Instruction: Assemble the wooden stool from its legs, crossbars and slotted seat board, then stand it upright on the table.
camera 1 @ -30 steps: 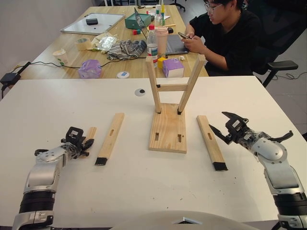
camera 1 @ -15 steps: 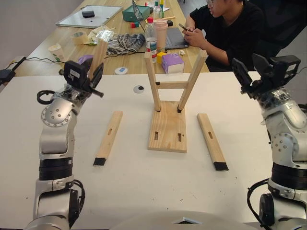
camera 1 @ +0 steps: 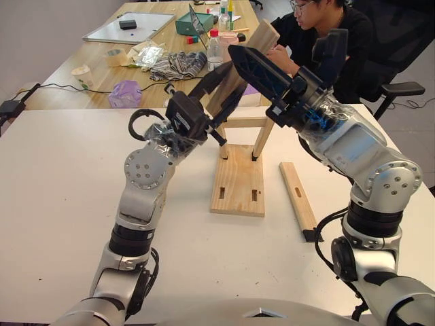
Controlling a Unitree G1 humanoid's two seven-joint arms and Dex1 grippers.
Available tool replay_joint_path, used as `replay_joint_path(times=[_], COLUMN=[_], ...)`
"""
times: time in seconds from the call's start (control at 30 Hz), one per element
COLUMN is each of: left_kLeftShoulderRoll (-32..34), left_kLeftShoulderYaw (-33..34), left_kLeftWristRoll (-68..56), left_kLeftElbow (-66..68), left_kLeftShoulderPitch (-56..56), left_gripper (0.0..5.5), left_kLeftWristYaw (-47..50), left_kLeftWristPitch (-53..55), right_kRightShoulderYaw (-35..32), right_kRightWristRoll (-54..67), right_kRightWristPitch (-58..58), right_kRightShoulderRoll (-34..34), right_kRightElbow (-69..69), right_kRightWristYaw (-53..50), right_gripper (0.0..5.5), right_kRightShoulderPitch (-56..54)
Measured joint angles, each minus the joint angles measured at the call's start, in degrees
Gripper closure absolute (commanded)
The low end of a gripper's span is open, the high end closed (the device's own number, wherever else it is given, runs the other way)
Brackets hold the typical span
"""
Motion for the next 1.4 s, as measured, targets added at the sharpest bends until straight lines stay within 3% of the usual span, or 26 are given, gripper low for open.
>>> replay_joint_path(times=[0.43, 0.57, 0.6, 0.87, 1.0, 1.2, 1.4], left_kLeftShoulderRoll=[-1.03, -1.04, -1.12, -0.87, 0.69, 1.01, -0.34], left_kLeftShoulderYaw=[-0.04, -0.04, -0.03, 0.85, 1.13, 4.28, 5.25], left_kLeftWristRoll=[-0.03, -0.03, -0.09, -0.95, 0.5, 2.62, 3.04], left_kLeftElbow=[-0.03, -0.09, -0.23, 0.13, 0.78, 1.41, 1.31], left_kLeftShoulderPitch=[0.39, 0.42, 0.43, 2.43, 4.56, 6.17, 6.43], left_gripper=[4.24, 4.24, 3.88, 2.79, 2.25, 2.23, 2.23], left_kLeftWristYaw=[0.11, 0.1, 0.11, 0.78, 0.44, 4.93, 7.69], left_kLeftWristPitch=[-0.42, -0.31, 0.08, 6.49, 8.1, 9.07, 10.1], right_kRightShoulderYaw=[0.08, 0.13, 0.13, 0.13, -1.08, -5.38, -5.56], right_kRightWristRoll=[0.98, 0.65, 0.57, -4.05, -14.77, -29.08, -39.17], right_kRightWristPitch=[-2.24, -2.25, -2.25, -2.43, -2.29, -1.96, -5.75], right_kRightShoulderRoll=[-0.19, -0.25, -0.25, -0.87, -8.95, -21.25, -22.5], right_kRightElbow=[1.47, 1.5, 1.51, 1.72, 1.62, 2.19, 9.17], right_kRightWristYaw=[-1.87, -1.89, -1.9, 1.01, 5.82, 14.82, 23.04], right_gripper=[4.93, 4.97, 4.97, 5.1, 5.1, 5.1, 5.1], right_kRightShoulderPitch=[-0.79, -0.79, -0.79, -0.81, 1.12, 19.63, 26.65])
